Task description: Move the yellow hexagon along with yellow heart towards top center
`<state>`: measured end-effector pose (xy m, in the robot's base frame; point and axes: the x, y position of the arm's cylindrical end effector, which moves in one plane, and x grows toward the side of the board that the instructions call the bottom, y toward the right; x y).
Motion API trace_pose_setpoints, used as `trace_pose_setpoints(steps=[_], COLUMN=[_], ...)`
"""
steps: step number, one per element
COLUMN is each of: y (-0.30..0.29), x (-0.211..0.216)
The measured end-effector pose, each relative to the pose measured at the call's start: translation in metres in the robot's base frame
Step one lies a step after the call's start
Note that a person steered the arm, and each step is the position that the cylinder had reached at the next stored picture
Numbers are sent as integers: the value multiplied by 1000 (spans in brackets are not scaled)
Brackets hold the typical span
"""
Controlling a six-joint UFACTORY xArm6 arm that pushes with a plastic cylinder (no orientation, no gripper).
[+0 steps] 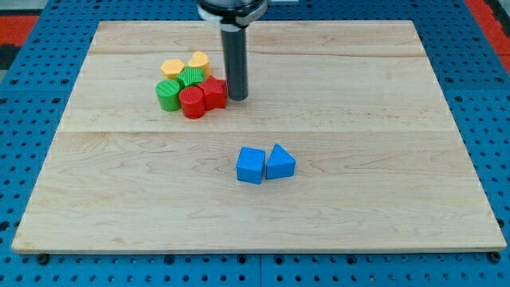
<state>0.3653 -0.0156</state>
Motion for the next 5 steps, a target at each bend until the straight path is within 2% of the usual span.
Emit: trace_pose_setpoints(steps=[1, 2, 3, 4, 5], y=[6, -101, -211, -232, -202], x=[-76, -105, -103, -66, -32])
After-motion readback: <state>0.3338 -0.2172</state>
